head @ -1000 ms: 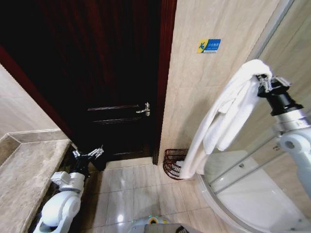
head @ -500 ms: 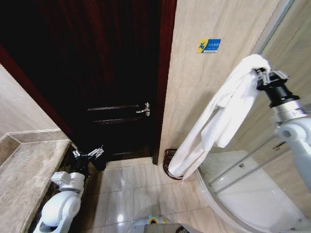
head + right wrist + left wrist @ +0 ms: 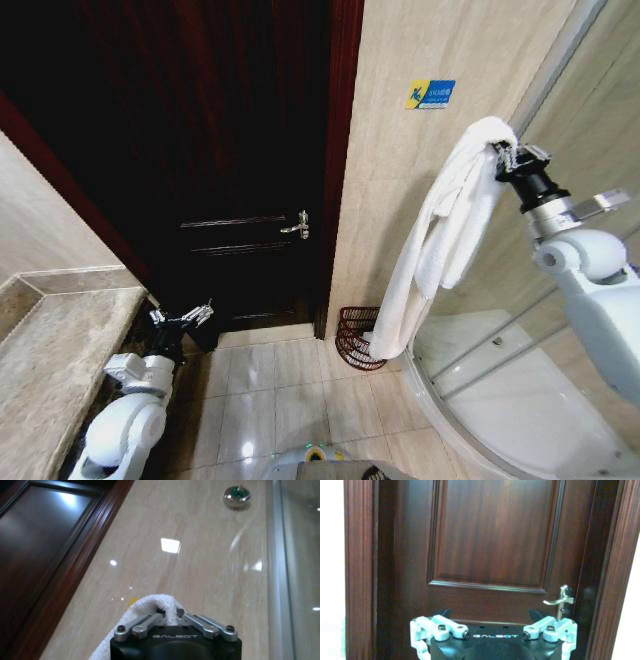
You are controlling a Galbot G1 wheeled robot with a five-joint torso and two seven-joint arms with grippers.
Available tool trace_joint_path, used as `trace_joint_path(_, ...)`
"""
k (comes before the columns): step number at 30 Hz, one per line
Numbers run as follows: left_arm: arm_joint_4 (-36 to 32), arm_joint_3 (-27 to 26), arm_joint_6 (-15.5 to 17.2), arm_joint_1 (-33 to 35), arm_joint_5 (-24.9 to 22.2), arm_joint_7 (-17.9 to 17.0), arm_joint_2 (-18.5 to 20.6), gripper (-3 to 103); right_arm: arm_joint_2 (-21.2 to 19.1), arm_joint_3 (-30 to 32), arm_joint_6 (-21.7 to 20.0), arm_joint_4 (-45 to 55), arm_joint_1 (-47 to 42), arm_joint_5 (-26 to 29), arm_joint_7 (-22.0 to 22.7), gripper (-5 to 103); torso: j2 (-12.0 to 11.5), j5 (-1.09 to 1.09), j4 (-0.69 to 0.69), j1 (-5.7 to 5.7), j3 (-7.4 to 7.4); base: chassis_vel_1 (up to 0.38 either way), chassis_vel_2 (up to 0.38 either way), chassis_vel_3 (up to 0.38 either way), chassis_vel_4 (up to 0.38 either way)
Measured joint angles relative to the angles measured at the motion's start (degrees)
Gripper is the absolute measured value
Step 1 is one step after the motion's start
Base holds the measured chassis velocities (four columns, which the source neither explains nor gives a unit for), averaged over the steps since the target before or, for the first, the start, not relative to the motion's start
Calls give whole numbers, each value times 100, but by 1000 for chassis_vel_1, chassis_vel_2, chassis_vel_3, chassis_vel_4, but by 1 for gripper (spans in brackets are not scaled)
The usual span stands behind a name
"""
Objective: Discard the used towel into the hamper.
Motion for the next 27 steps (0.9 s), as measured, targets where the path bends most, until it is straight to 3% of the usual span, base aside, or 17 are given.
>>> trace_joint_path(17, 0, 0, 0, 0, 0, 0, 0, 100, -265, -368, -36, -457, 880, 433, 11, 4, 0, 0, 0, 0, 0, 0, 0, 0, 0)
trace_joint_path(27, 0, 1, 0, 0, 0, 2, 0, 100, -148, -1554, -61, -1089, 2419, 474, -10, 4, 0, -4, 2, 0, 0, 0, 0, 0, 0)
